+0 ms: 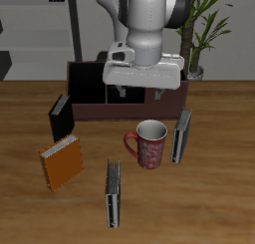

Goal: Place the red mug into the back desk caddy's left compartment and place the orange book into the back desk caddy's front compartment

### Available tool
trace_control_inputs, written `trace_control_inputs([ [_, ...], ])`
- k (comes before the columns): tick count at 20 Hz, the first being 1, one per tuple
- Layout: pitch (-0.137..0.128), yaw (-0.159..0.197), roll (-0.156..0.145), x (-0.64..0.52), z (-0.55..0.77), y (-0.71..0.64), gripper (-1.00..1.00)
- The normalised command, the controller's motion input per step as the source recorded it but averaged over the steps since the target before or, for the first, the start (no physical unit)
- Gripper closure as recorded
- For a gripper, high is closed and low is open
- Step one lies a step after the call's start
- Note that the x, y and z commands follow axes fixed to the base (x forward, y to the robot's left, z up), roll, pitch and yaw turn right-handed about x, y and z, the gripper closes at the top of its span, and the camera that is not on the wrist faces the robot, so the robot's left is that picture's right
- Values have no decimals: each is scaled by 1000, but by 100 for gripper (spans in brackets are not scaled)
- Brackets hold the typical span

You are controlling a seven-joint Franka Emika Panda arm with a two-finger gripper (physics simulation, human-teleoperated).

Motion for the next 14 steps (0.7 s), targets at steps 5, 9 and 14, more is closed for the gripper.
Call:
trace_control_inputs([
  [5,-37,-31,-20,14,-257,31,-100],
  [9,-30,-33,9,-65,-360,19,-100],
  [14,35,-45,-10,5,-260,-117,-100],
])
